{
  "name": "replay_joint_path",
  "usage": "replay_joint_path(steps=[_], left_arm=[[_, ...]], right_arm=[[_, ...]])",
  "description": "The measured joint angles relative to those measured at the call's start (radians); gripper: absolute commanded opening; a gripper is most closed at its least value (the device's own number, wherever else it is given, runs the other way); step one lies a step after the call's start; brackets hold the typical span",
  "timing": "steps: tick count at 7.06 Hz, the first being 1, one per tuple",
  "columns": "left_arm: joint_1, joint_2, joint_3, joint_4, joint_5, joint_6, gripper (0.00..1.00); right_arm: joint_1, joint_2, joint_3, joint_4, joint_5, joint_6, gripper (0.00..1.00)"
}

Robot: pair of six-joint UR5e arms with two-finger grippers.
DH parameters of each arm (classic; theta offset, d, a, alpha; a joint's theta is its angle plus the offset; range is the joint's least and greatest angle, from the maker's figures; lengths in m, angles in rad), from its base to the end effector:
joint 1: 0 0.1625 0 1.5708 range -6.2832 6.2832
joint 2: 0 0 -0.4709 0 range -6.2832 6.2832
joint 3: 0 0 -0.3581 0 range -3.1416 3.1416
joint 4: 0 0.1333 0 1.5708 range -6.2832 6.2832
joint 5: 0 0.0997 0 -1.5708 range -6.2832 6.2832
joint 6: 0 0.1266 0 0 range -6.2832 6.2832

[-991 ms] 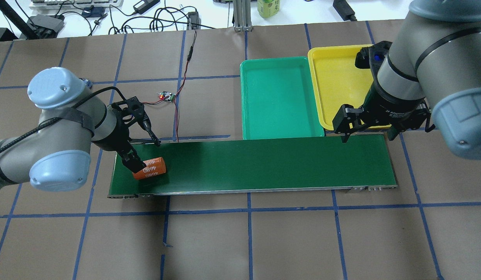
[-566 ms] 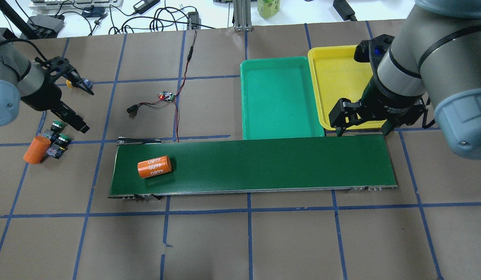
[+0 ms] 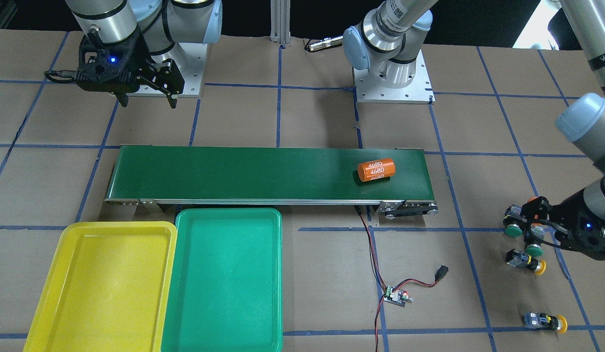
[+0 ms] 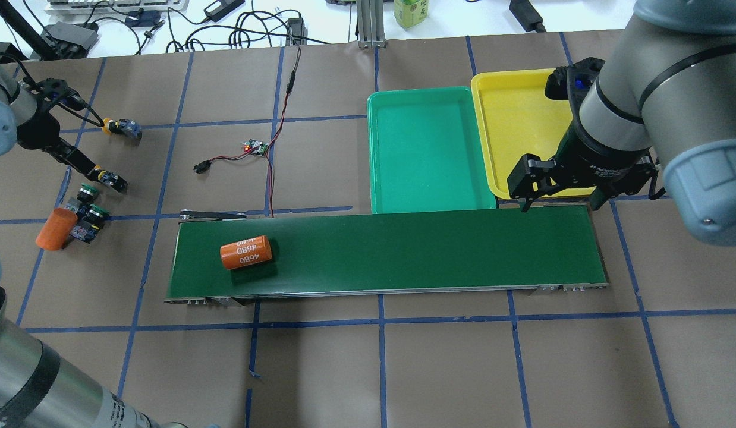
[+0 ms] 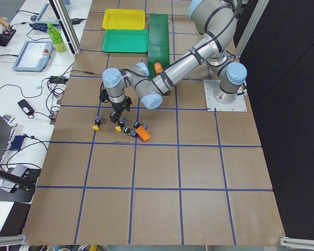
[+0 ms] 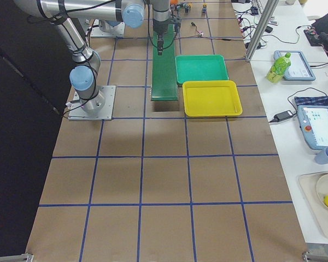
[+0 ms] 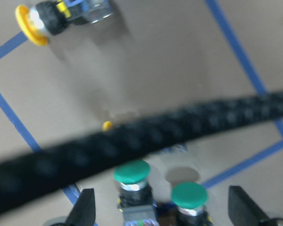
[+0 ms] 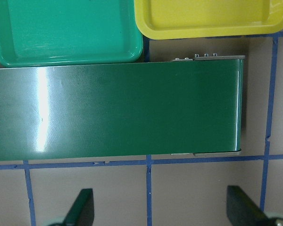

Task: Sort buttons by color to trays
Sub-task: 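Move the left gripper back over the pile of buttons, then grasp a yellow-capped button with the left gripper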

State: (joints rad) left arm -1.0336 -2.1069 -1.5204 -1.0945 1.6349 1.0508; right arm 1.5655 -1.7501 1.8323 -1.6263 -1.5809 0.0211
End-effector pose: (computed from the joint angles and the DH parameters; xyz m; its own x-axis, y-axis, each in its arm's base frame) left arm 0.2280 -0.6274 0.2729 -0.8702 0.4921 -0.0237 0.4901 0.8696 0.0603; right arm 0.1301 -0.3699 0.4672 -0.9996 0.0261 0.0107 0.0264 0.9993 0.0265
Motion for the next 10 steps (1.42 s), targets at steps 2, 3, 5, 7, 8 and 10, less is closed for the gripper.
replay_joint_path(steps=[2, 3, 5, 7, 8, 10], left_arm=[[0.002, -0.04, 0.01, 0.009, 0.002, -0.075, 1.0], [0.003, -0.051, 0.012, 0.01, 0.002, -0.095, 1.0], [0.004, -0.066, 0.013, 0.01, -0.016, -0.138, 1.0], [0.004, -0.079, 0.011, 0.01, -0.045, -0.165, 1.0], [0.004, -0.088, 0.01, 0.015, -0.05, -0.167, 1.0], [0.004, -0.107, 0.0, 0.054, -0.065, -0.166, 0.93]], right_arm=[[0.001, 0.0, 0.005, 0.002, -0.004, 0.004, 1.0], [0.001, 0.001, 0.007, 0.001, -0.005, 0.005, 1.0], [0.001, 0.001, 0.011, 0.001, -0.009, 0.005, 1.0], [0.001, 0.0, 0.027, -0.007, -0.009, 0.006, 1.0], [0.001, 0.0, 0.032, -0.011, -0.009, 0.007, 1.0], [0.0, 0.0, 0.034, -0.013, -0.008, 0.008, 1.0]])
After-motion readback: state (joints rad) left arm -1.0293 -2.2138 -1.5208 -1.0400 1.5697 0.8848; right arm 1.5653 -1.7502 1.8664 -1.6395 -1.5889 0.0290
